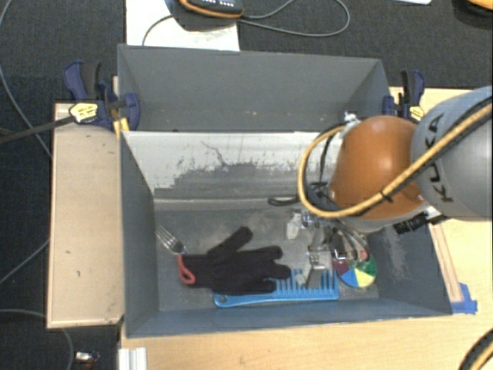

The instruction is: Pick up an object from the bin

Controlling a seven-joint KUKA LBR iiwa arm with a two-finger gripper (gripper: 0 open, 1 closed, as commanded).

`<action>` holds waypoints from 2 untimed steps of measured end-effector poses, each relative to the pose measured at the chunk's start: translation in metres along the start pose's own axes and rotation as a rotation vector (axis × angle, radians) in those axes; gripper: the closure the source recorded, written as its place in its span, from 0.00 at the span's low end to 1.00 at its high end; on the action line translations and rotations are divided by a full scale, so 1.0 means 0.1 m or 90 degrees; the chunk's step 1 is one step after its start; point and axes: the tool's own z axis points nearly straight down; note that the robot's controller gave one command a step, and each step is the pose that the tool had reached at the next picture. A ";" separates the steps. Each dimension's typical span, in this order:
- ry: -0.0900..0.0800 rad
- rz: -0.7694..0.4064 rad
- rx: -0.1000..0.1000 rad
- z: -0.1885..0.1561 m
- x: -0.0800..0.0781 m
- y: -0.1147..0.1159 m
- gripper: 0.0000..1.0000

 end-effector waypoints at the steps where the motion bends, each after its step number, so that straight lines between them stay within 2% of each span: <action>1: -0.005 0.001 0.000 -0.04 -0.02 0.00 0.00; 2: -0.008 -0.056 0.000 0.53 0.01 0.15 0.00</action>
Offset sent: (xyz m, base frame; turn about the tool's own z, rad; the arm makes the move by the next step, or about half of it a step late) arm -0.0048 0.0237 -0.0842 -0.1371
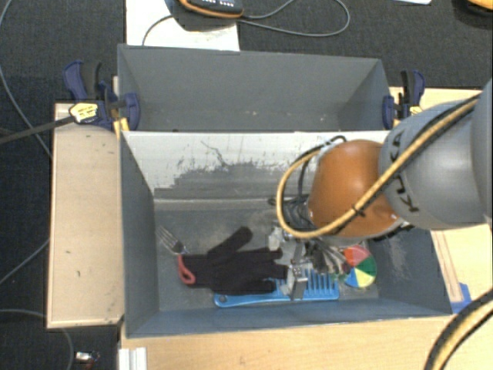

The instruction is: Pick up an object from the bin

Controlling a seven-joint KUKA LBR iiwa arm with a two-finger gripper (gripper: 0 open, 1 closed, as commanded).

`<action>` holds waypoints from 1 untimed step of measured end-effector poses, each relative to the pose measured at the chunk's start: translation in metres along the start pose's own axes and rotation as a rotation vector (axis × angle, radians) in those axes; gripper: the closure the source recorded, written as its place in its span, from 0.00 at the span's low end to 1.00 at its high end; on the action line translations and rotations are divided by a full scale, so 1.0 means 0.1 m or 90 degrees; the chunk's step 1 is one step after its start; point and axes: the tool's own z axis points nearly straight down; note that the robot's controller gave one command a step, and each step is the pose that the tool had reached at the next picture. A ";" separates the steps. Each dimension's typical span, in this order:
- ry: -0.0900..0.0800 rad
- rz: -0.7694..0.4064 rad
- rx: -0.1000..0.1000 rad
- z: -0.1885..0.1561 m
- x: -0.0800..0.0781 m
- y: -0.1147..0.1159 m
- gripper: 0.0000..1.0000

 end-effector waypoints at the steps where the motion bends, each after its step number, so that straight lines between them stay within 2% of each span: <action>1: -0.003 -0.123 0.000 0.20 -0.11 0.22 0.00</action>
Offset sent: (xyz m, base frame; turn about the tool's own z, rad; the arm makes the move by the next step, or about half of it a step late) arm 0.0020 0.0064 -0.0442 0.0665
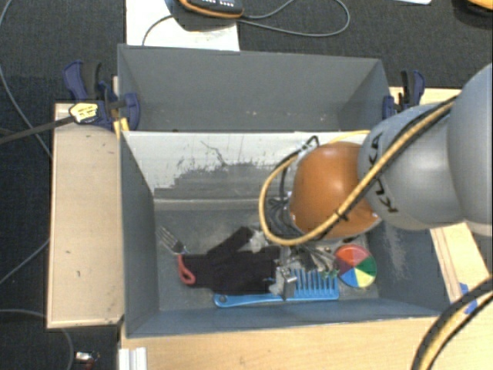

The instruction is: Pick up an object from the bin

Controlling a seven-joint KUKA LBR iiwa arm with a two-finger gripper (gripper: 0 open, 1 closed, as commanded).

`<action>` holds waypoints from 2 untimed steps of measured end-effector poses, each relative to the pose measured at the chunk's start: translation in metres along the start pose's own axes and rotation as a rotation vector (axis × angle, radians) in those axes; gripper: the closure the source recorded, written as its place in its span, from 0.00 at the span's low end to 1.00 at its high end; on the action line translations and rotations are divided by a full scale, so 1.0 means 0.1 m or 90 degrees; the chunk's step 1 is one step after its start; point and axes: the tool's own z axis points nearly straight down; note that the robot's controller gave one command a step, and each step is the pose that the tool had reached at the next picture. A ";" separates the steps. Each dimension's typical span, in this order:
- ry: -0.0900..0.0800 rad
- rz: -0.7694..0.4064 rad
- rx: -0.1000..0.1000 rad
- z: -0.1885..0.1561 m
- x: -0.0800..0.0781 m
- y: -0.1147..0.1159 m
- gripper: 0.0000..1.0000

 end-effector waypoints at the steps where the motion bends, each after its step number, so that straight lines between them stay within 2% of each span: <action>1: 0.005 0.157 0.000 0.19 0.08 -0.11 0.00; 2: -0.004 0.054 -0.001 0.23 -0.05 0.06 1.00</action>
Offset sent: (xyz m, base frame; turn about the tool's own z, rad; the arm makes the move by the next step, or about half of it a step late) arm 0.0017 0.0064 -0.0243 0.0826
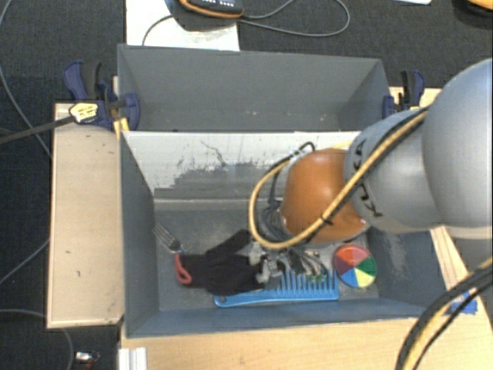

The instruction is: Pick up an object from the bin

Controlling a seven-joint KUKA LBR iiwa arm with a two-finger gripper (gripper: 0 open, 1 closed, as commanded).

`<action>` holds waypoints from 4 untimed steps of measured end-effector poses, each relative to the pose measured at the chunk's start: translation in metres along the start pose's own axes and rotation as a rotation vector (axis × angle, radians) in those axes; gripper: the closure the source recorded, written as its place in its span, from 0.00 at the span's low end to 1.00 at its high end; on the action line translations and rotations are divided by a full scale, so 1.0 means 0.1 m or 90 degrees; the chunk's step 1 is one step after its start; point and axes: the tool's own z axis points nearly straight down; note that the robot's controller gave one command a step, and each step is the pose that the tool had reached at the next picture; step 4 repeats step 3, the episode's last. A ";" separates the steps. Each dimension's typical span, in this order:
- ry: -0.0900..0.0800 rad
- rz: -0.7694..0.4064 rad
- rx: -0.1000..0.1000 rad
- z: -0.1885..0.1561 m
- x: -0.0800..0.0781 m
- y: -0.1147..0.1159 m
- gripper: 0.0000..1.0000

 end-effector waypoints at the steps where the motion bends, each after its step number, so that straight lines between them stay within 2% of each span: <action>1: 0.000 0.000 0.000 0.00 0.00 0.00 1.00; 2: 0.002 0.017 0.000 -0.45 0.00 0.01 1.00; 3: 0.003 -0.001 0.000 -1.19 0.02 0.00 1.00; 4: 0.003 -0.001 0.000 -1.19 0.02 0.00 1.00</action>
Offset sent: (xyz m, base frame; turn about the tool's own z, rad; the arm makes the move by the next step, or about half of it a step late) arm -0.0003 0.0016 0.0589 0.0332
